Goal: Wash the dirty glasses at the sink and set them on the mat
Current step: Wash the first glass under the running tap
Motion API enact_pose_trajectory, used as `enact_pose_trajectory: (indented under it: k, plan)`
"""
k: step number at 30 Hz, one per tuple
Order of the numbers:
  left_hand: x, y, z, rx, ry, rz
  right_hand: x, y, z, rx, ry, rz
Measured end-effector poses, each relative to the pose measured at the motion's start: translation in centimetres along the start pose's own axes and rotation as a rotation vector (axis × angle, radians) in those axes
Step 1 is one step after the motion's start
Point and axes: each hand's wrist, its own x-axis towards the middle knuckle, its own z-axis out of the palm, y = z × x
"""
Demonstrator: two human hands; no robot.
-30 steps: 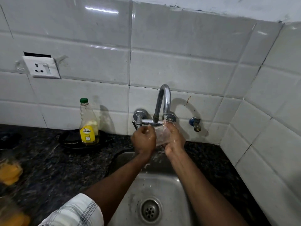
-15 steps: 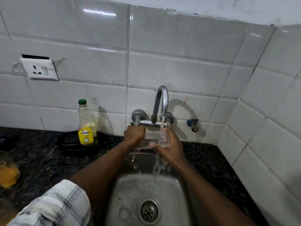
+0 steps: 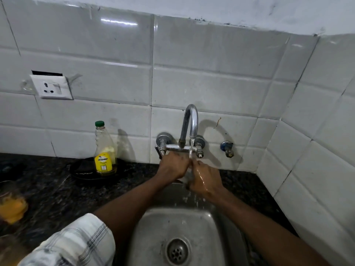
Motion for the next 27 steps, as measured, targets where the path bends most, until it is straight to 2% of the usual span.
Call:
enact_pose_trajectory:
  k: [2, 3, 4, 6, 8, 10, 12, 14, 16, 17, 18, 19, 22, 23, 25, 27]
  plan:
    - [-0.2, 0.0, 0.0, -0.124, -0.023, -0.135, -0.2, 0.0, 0.2, 0.021, -0.027, 0.013]
    - [-0.6, -0.7, 0.3, -0.200, 0.054, -0.048, 0.0, 0.4, -0.2, 0.108, -0.098, 0.005]
    - [-1.4, -1.2, 0.3, -0.239, 0.141, 0.130, 0.1, 1.0, -0.6, 0.228, -0.189, 0.014]
    - [-2.2, -2.0, 0.3, -0.258, 0.200, 0.383, 0.1, 1.5, -1.5, 0.470, -0.315, 0.040]
    - [-1.9, -1.8, 0.2, -0.260, 0.193, 0.318, -0.1, 1.0, -1.3, 0.391, -0.250, 0.043]
    - [-0.8, -1.0, 0.2, -0.270, 0.124, 0.097, -0.1, 0.1, -0.8, 0.095, -0.073, 0.015]
    - [-0.3, -0.1, 0.1, -0.290, 0.060, -0.031, 0.0, 0.0, -0.3, -0.010, 0.020, -0.003]
    - [-0.8, -0.4, 0.3, -0.277, 0.171, 0.043, 0.2, 0.5, -0.7, 0.101, -0.046, 0.008]
    - [-2.3, -1.2, 0.0, -0.250, 0.324, 0.298, 0.4, 1.2, -1.1, 0.502, -0.225, 0.071]
    - [-2.6, -1.6, -0.2, -0.255, 0.319, 0.395, 0.2, 1.4, -1.1, 0.669, -0.295, 0.096]
    - [-2.7, -1.8, -0.4, -0.281, 0.291, 0.421, -0.1, 1.2, -1.0, 0.714, -0.311, 0.114]
    - [-2.5, -1.6, -0.5, -0.292, 0.263, 0.367, -0.1, 0.9, -0.8, 0.646, -0.280, 0.120]
    - [-1.5, -0.1, -0.2, -0.257, 0.158, 0.009, -0.3, 0.0, -0.3, 0.206, -0.049, 0.063]
    - [-1.4, 0.1, -0.2, -0.243, 0.164, -0.031, -0.3, 0.0, -0.1, 0.176, -0.008, 0.048]
    - [-1.8, -0.2, -0.2, -0.272, 0.252, 0.076, -0.1, 0.3, -0.6, 0.275, -0.075, 0.034]
    - [-2.5, -1.0, -0.4, -0.295, 0.322, 0.313, 0.1, 1.1, -1.1, 0.574, -0.232, 0.062]
